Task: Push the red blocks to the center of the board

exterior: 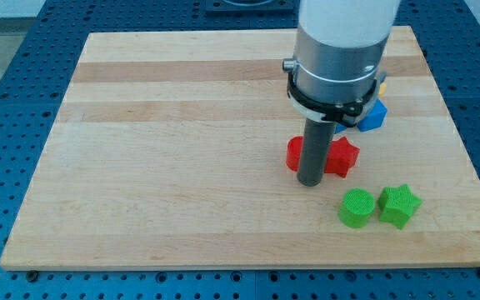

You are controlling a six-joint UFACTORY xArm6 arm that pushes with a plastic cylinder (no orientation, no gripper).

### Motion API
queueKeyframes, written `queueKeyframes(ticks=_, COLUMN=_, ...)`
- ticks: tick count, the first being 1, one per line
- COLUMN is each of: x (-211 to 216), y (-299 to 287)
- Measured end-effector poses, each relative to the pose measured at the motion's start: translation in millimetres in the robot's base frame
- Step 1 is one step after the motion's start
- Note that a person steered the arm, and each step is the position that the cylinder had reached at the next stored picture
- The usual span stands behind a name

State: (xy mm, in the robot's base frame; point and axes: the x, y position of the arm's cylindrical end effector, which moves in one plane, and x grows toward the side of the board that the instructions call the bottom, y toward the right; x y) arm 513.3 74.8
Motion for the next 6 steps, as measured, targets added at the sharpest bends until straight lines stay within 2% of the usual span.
queueKeyframes(ticks=3, x=-1.1, y=100.9)
queueKeyframes(ticks=4, x=-21.6, y=93.3)
queueKeyframes(ticks=6, x=-42.8, y=-82.5)
